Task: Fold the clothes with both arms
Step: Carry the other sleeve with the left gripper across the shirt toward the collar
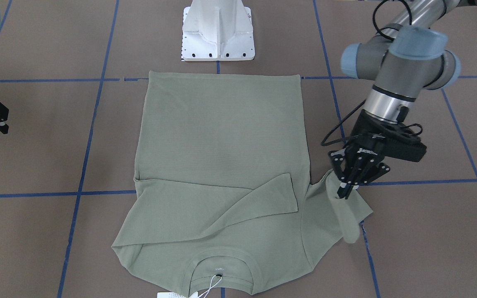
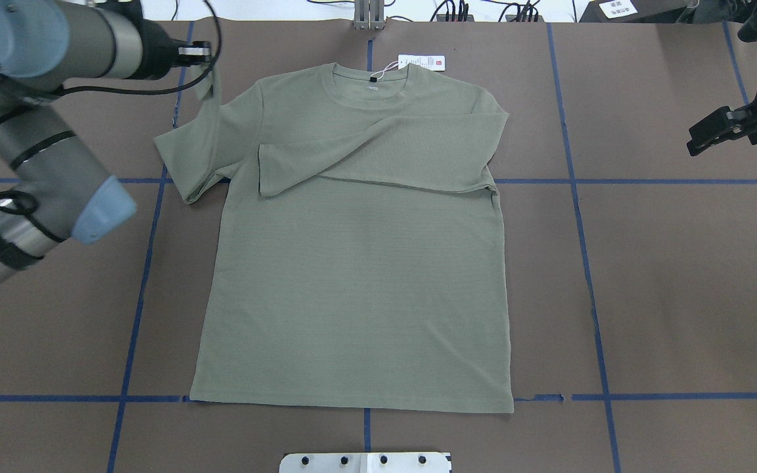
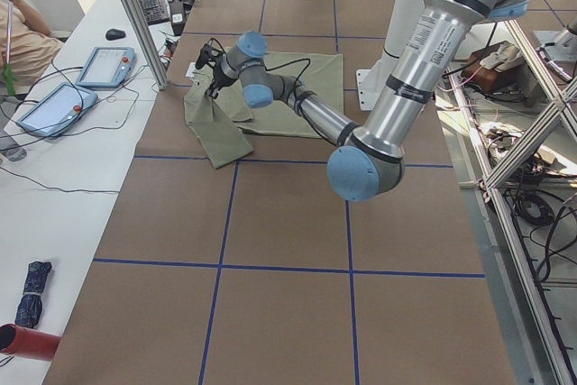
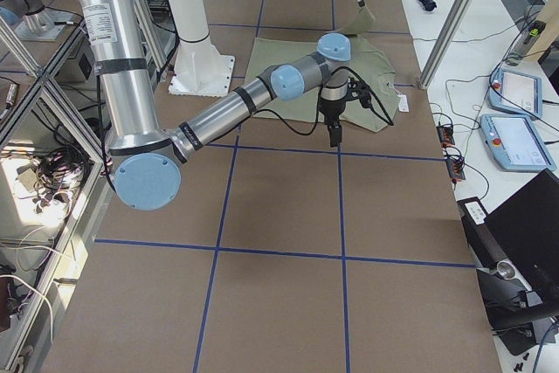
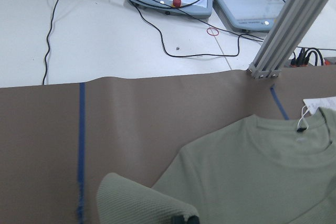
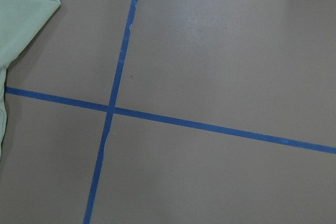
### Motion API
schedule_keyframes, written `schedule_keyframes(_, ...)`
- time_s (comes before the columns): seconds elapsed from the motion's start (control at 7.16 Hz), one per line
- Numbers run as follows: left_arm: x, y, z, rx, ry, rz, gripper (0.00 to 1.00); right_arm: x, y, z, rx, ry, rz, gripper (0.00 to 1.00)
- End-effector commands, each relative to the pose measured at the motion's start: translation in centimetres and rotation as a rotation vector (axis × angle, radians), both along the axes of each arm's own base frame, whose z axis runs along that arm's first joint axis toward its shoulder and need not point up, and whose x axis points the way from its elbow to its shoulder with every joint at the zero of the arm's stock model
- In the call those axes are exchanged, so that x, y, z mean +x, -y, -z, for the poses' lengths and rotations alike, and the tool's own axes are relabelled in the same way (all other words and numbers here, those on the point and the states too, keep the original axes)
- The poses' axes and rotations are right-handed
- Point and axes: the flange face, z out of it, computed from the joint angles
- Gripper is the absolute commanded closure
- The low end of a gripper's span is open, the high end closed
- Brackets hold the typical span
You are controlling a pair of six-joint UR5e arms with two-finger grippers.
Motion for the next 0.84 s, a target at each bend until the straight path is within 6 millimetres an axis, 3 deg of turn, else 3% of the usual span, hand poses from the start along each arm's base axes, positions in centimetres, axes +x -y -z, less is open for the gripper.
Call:
schedule_keyframes(0.0,10.1,1.2,9.7,-0.038,-0.070,0.037,1.00,0.2,0.1,0.1,0.002,0.001,-0.006,0.00)
schedule_keyframes(0.14,13.7,-1.4,13.3,0.000,-0.096,-0.014,1.00,0.2,0.0,0.3,-0.001,0.003,-0.013,0.00)
schedule_keyframes(0.28,17.3,-5.1,15.1,0.077,-0.141,-0.021,1.00,0.4,0.1,0.6,0.002,0.007,-0.019,0.00)
schedule_keyframes(0.42,20.6,-8.0,15.6,0.182,-0.156,-0.044,1.00,0.5,0.1,0.6,0.004,0.006,-0.021,0.00)
schedule_keyframes(0.7,23.7,-10.1,14.0,0.334,-0.157,-0.115,1.00,0.8,0.1,0.9,0.010,0.009,-0.026,0.00)
